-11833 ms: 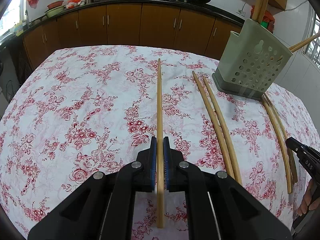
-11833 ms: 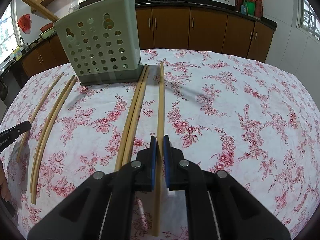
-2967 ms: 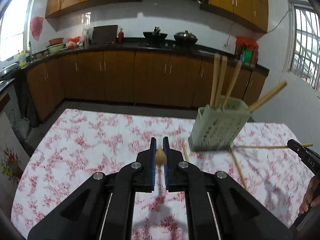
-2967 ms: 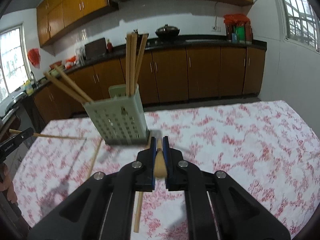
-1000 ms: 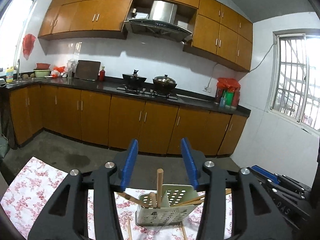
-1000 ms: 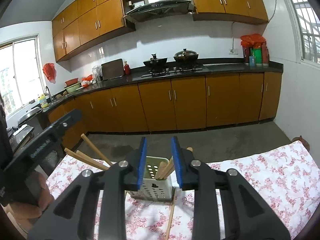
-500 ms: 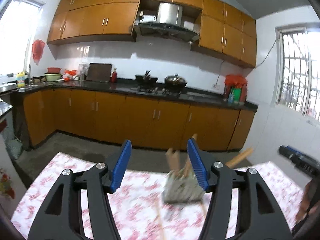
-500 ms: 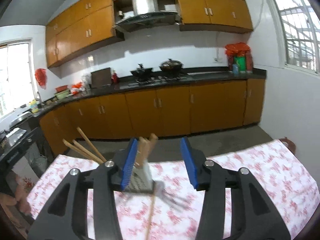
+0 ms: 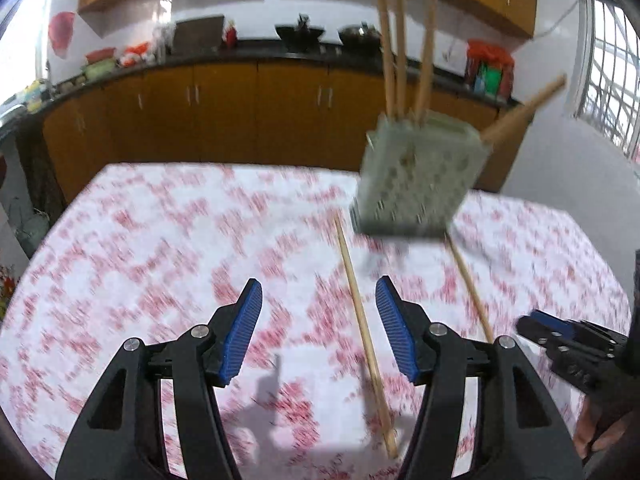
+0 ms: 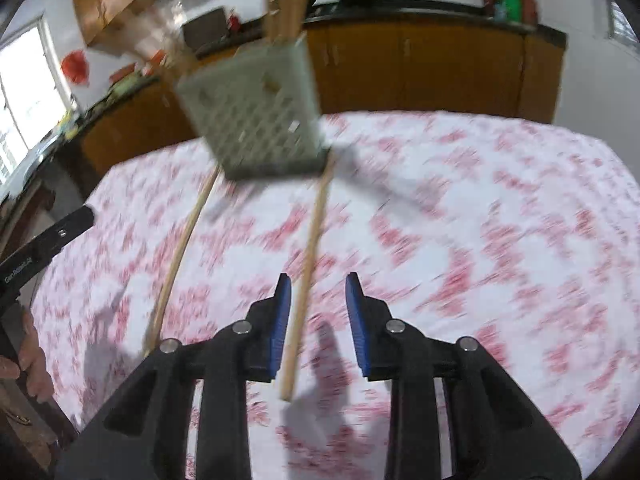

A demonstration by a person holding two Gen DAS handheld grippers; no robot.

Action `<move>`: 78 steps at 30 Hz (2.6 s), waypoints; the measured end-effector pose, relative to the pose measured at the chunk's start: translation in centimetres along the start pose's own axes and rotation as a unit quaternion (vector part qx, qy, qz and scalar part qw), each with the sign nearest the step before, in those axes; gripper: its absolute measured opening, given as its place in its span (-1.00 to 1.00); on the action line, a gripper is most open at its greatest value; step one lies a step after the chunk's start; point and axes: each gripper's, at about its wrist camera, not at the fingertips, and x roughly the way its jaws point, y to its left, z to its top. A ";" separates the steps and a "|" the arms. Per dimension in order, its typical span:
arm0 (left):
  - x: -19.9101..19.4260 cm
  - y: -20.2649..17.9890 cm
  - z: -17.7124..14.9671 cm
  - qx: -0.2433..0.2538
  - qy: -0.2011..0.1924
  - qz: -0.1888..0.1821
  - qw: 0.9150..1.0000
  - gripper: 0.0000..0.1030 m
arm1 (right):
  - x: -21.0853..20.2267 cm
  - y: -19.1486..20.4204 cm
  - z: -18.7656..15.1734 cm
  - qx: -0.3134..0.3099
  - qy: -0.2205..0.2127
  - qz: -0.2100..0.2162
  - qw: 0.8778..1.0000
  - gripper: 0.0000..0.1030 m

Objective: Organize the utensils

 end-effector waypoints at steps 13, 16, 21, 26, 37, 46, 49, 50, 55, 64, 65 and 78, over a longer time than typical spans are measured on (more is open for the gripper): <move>4.6 -3.4 -4.6 0.029 0.082 0.005 0.996 -0.14 | 1.9 -1.0 -1.4 -0.001 0.012 -0.027 1.000 -0.84; 5.1 -3.6 -5.0 0.032 0.086 0.024 0.995 -0.32 | 1.8 -1.0 -1.5 -0.002 0.011 -0.029 1.000 -0.84; 5.3 -3.9 -4.9 0.046 0.083 0.045 0.994 -0.72 | 1.9 -1.0 -1.5 -0.001 0.010 -0.030 0.999 -0.84; 5.6 -3.1 -4.4 0.047 0.084 0.042 0.994 -0.84 | 2.0 -0.9 -1.4 -0.003 0.009 -0.032 0.999 -0.84; 7.1 2.5 -2.1 0.010 0.086 0.069 0.994 -0.84 | 2.9 -2.8 0.3 0.017 0.003 -0.059 0.998 -0.83; 7.3 2.9 -2.0 0.009 0.081 0.057 0.995 -0.82 | 3.0 -3.0 0.1 0.020 -0.005 -0.054 0.998 -0.83; 7.4 2.9 -2.0 0.011 0.081 0.060 0.995 -0.82 | 3.0 -3.0 0.1 0.020 -0.005 -0.054 0.998 -0.83; 7.4 2.8 -2.0 0.012 0.081 0.061 0.995 -0.82 | 2.9 -3.0 0.1 0.020 -0.005 -0.054 0.998 -0.83; 7.4 2.8 -2.0 0.009 0.081 0.058 0.995 -0.82 | 3.0 -3.0 0.0 0.022 -0.006 -0.052 0.998 -0.83; 7.3 2.8 -2.0 0.009 0.081 0.059 0.995 -0.82 | 2.9 -2.9 0.0 0.021 -0.005 -0.052 0.998 -0.83; 7.3 2.8 -2.1 0.009 0.081 0.058 0.995 -0.82 | 2.9 -3.0 0.0 0.021 -0.005 -0.053 0.998 -0.83; 7.4 2.7 -2.1 0.009 0.081 0.058 0.995 -0.82 | 2.9 -3.0 0.0 0.022 -0.005 -0.052 0.998 -0.83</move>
